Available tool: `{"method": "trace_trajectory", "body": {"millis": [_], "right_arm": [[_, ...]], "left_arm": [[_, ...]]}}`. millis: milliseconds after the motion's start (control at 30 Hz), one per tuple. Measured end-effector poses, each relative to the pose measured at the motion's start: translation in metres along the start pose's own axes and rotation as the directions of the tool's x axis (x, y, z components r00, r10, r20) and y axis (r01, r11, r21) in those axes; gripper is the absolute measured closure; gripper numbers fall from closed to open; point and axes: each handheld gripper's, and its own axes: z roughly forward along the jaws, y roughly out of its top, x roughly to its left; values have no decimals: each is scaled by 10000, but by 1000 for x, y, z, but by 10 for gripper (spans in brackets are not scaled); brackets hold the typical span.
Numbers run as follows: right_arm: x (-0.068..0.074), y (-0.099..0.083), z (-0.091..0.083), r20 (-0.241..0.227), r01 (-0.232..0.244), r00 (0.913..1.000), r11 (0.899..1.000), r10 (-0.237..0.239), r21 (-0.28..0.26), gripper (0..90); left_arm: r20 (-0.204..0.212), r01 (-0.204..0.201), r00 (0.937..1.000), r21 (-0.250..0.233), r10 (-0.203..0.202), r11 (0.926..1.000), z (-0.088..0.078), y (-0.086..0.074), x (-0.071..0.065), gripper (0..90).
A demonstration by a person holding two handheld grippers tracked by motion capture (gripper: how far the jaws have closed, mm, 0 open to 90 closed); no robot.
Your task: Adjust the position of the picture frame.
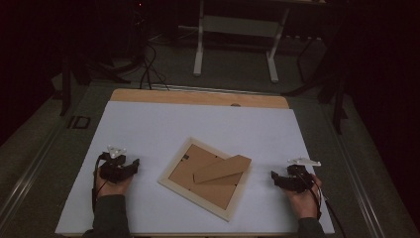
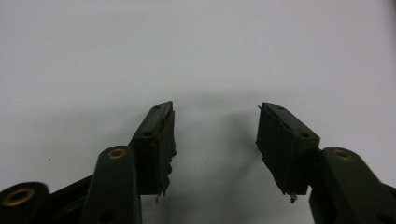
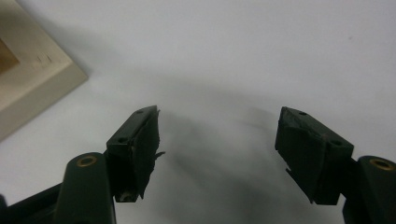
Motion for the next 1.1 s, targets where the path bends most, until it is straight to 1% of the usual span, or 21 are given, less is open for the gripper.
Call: {"method": "trace_trajectory", "body": {"millis": [33, 100, 133, 167, 200, 267, 333, 367, 400, 433, 467, 500, 567, 667, 767, 867, 933, 967, 1000, 1033, 1100], "right_arm": [[-1, 1, -1, -32, -77, 10000, 10000, 77, -58, 297], [-3, 1, -1, -134, -282, 9995, 9996, 281, -38, 290], [-3, 1, 0, -139, -314, 9994, 9995, 313, -12, 288], [-3, 1, 0, -139, -314, 9994, 9995, 313, -12, 288], [-3, 1, -1, -151, -285, 9995, 9996, 286, 25, 284], [-1, 4, -3, -153, -92, 9998, 9999, 91, -46, 313], [1, 6, -5, -5, 74, 10000, 10000, -74, 9, 366], [1, 8, -5, 27, 221, 9998, 9997, -220, -86, 385], [2, 10, -7, 46, 305, 9995, 9994, -304, -178, 410], [3, 12, -8, 103, 385, 9992, 9988, -382, -309, 428], [3, 14, -10, 64, 408, 9992, 9980, -405, -484, 444], [3, 15, -12, -3, 386, 9993, 9971, -387, -662, 455], [4, 16, -17, -173, 348, 9992, 9945, -367, -990, 462], [4, 18, -21, -215, 291, 9993, 9925, -318, -1190, 469], [3, 19, -25, -264, 189, 9994, 9909, -226, -1330, 470], [2, 20, -27, -327, -80, 9995, 9890, 32, -1478, 474], [1, 20, -28, -550, -231, 9984, 9880, 148, -1525, 480], [1, 20, -27, -641, -296, 9977, 9876, 199, -1545, 488], [1, 20, -27, -641, -296, 9977, 9876, 199, -1545, 488], [1, 20, -27, -665, -281, 9976, 9877, 181, -1537, 492], [3, 21, -27, -884, -207, 9961, 9857, 59, -1674, 506]], "left_arm": [[173, -88, 9998, -158, 91, 9998, -3, 1, -1, 482], [415, -451, 9980, -463, 471, 9979, -8, 2, -4, 495], [445, -694, 9965, -447, 714, 9966, -9, 3, -7, 495], [445, -694, 9965, -447, 714, 9966, -9, 3, -7, 494], [320, -1414, 9891, -598, 1435, 9881, -12, 6, -16, 494], [535, -1863, 9801, -844, 1911, 9789, -15, 7, -23, 487], [662, -2282, 9698, -918, 2346, 9693, -17, 7, -30, 493], [789, -2426, 9651, -886, 2496, 9661, -17, 8, -33, 508], [1032, -2512, 9600, -925, 2602, 9635, -18, 8, -36, 527], [1211, -2566, 9562, -926, 2667, 9621, -18, 9, -39, 530], [1252, -2594, 9549, -899, 2693, 9616, -18, 9, -41, 530], [1300, -2618, 9537, -858, 2714, 9613, -18, 10, -43, 528], [1445, -2536, 9538, -823, 2633, 9638, -19, 10, -46, 519], [1722, -2387, 9529, -828, 2498, 9675, -21, 11, -45, 491], [1853, -2416, 9490, -919, 2550, 9660, -25, 11, -46, 476], [2138, -2370, 9435, -980, 2531, 9665, -30, 11, -48, 493], [2280, -2397, 9390, -1031, 2575, 9654, -32, 9, -50, 505], [2305, -2406, 9382, -1020, 2582, 9653, -33, 8, -51, 505], [2305, -2406, 9382, -1020, 2582, 9653, -33, 8, -51, 505], [2437, -2381, 9358, -966, 2549, 9664, -34, 7, -52, 505], [2573, -2399, 9316, -959, 2568, 9661, -35, 7, -52, 525]]}}
